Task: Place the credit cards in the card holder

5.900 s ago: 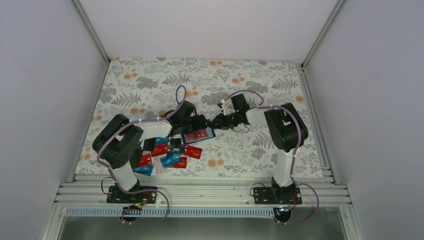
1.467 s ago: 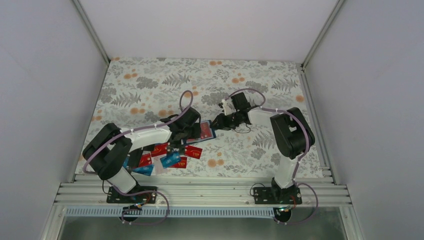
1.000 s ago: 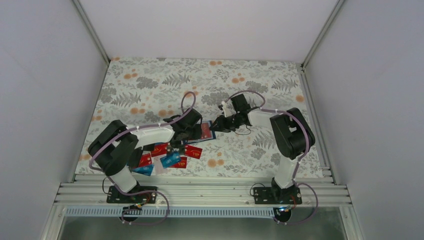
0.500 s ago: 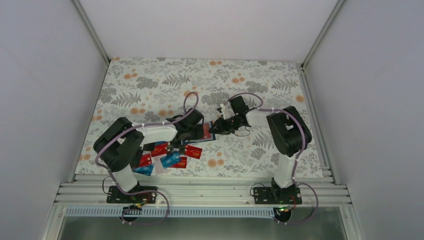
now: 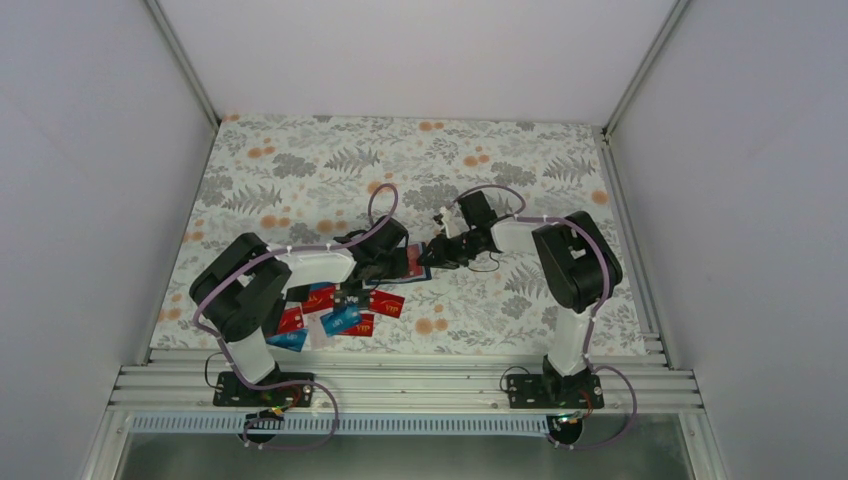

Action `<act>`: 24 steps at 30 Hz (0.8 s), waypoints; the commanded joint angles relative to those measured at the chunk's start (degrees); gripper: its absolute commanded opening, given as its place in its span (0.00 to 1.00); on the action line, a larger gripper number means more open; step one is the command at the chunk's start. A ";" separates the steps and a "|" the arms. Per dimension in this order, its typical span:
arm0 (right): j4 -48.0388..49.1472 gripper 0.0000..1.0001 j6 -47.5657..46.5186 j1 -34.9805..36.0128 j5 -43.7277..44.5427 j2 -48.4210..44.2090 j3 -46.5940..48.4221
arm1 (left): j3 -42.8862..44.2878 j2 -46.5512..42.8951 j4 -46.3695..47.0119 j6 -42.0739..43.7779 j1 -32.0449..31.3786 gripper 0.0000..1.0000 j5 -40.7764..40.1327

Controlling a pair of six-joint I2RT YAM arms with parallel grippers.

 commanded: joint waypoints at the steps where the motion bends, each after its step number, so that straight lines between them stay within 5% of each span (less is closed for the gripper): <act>1: 0.17 0.27 -0.34 1.44 -0.96 1.90 1.47 | -1.10 1.61 1.49 -0.07 -0.16 0.02 1.27; 24: -7.51 0.27 -1.65 3.66 7.60 -1.33 4.61 | -1.48 1.73 2.21 -0.24 -0.17 0.02 1.52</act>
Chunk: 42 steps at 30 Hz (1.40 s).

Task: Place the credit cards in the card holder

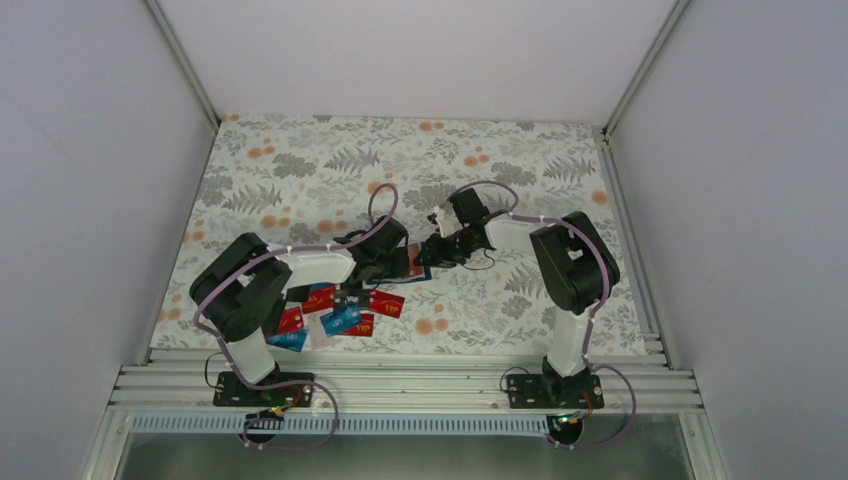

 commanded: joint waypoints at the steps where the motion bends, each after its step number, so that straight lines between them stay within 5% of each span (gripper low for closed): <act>1: -3.34 0.27 -0.99 1.64 3.75 -1.60 1.71 | -1.06 1.76 0.67 -0.14 -0.21 0.02 1.03; 13: -7.84 0.28 -1.94 3.15 8.72 -3.67 4.68 | -1.33 1.85 0.64 -0.40 -0.18 0.02 0.78; 42: -4.13 0.28 -0.19 4.38 -0.60 -3.45 6.08 | -0.90 -6.96 -3.31 -0.38 -0.11 0.02 -0.82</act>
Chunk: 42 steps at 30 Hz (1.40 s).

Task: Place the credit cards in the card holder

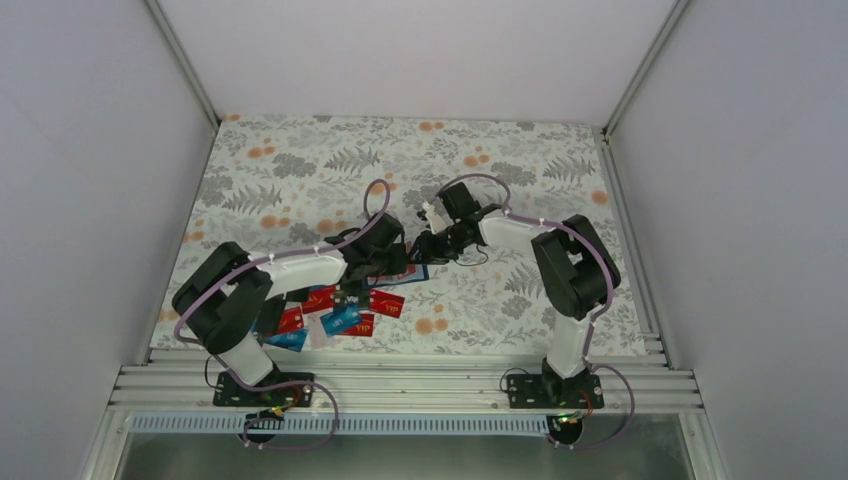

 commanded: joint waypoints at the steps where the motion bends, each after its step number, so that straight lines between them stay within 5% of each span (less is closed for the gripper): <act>1: 1.53 0.28 0.92 1.26 -2.83 -1.71 1.87 | -0.66 -2.13 -1.14 0.00 -0.11 0.02 -0.88; 32: 1.16 0.29 2.51 8.59 -7.41 9.38 14.85 | -11.22 -27.45 -16.19 -5.54 1.04 0.03 -10.59; 42: -2.32 0.39 -1.00 8.30 -3.86 5.77 17.53 | -13.13 -32.96 -21.87 -7.82 1.05 0.03 -12.18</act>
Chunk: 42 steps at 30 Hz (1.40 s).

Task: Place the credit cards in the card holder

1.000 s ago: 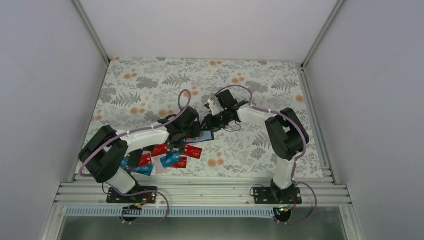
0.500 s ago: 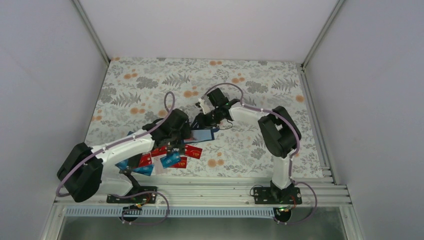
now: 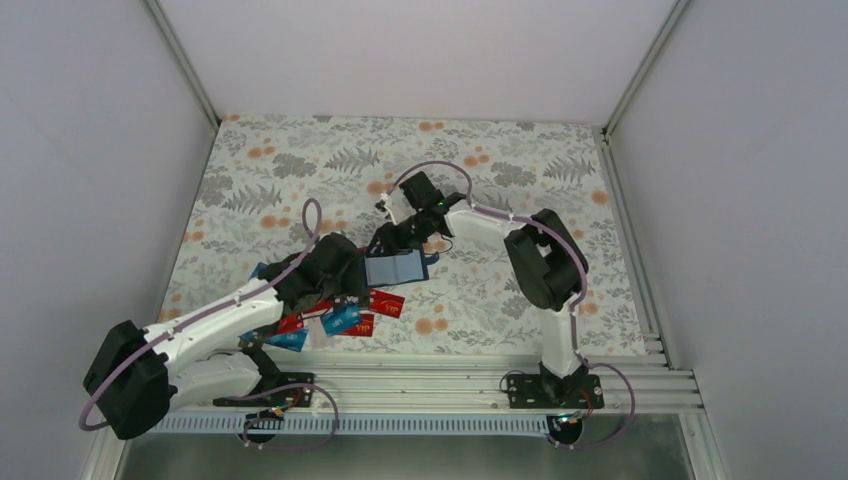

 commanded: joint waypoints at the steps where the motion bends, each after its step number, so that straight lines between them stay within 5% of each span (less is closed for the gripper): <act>1: -2.11 0.39 -2.12 0.03 2.82 -4.19 0.78 | -0.68 -2.07 -3.92 -1.97 0.20 0.03 -1.85; 11: -0.96 0.41 -2.29 -1.33 7.67 -10.68 -5.91 | -0.72 -3.05 -13.30 -6.40 0.22 0.16 -3.81; 25: 4.13 0.44 -1.98 1.36 5.44 -19.71 -23.45 | -5.61 0.20 -11.87 -6.36 -0.17 0.29 0.96; 32: 7.72 0.45 0.07 4.96 5.59 -20.84 -27.09 | -5.61 0.65 -17.19 -12.14 0.10 0.60 -5.27; 42: 7.76 0.44 0.42 6.66 6.91 -18.31 -23.12 | -1.01 7.13 -15.14 -4.86 13.44 0.81 -9.29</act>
